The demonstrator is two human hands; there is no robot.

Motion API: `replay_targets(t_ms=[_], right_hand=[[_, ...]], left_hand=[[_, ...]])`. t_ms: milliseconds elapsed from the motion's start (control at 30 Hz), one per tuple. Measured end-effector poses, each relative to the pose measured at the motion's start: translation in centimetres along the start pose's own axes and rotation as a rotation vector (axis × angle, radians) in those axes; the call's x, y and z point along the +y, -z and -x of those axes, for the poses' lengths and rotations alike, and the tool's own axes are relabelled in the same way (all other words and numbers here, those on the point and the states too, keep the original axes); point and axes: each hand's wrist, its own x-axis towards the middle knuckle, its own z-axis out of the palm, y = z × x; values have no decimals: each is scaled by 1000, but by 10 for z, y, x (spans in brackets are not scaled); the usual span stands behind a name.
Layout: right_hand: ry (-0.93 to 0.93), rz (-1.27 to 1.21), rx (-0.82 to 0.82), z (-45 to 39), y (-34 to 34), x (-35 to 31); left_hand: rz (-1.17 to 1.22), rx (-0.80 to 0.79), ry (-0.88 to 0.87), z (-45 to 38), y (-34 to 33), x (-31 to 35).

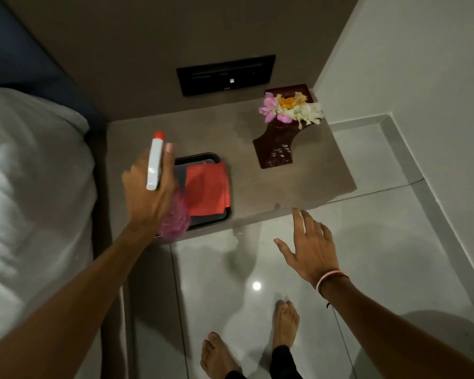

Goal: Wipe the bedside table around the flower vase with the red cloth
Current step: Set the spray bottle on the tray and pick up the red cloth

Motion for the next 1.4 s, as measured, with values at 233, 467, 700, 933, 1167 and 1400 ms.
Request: replay_targets(t_ms=[233,467,700,933,1167,1400], right_hand=[[110,-48,54,-41,5,-54],[171,-261,58,-91,16,-113],[88,-548,-47,-157,21,-150],[-137,-674,-114,-178,5,-161],[-192,-901,6,-164,-3,-155],[-243,-1580,-5,-120,0,-144]], left_hand=[[193,300,123,-36,-3,-39],[248,285,172,-35,-17,-77],[182,296,54,-29,-16,-80],[-351,-62,197,-5,6,-103],[-694,-378,224,62,39,-147],[-808,-449,188,118,38,-134]])
